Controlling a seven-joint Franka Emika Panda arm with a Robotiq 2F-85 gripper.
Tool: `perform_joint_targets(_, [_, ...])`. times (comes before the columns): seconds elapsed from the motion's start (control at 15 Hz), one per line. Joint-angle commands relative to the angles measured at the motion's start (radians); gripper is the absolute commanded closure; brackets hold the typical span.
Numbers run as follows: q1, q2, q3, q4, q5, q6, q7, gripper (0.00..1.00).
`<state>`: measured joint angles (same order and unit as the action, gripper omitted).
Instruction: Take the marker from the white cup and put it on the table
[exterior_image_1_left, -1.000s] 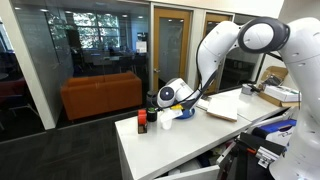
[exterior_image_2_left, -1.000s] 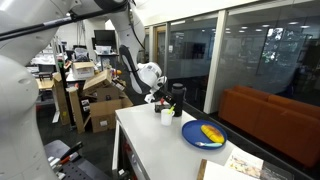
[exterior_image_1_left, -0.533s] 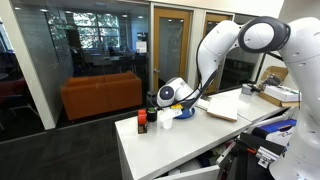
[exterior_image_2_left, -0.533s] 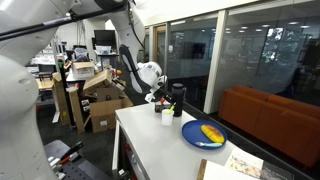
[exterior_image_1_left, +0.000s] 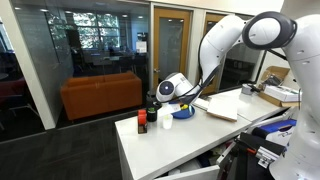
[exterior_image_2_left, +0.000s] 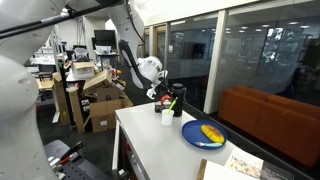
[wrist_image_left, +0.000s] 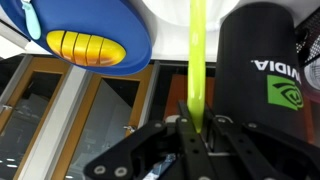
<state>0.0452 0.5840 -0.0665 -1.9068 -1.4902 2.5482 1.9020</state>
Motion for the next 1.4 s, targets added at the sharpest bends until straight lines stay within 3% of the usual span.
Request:
perform_joint_targets(0.0, [-0.002, -0.05, 0.004, -0.042, -0.064, -0.034, 0.069, 0.96])
perform_joint_targets(0.87, [-0.009, -0.261, 0.03, -0.212, -0.143, -0.146, 0.171, 0.96])
perform_joint_targets(1.33, [-0.018, -0.4, 0.045, -0.326, -0.112, -0.174, 0.152, 0.96])
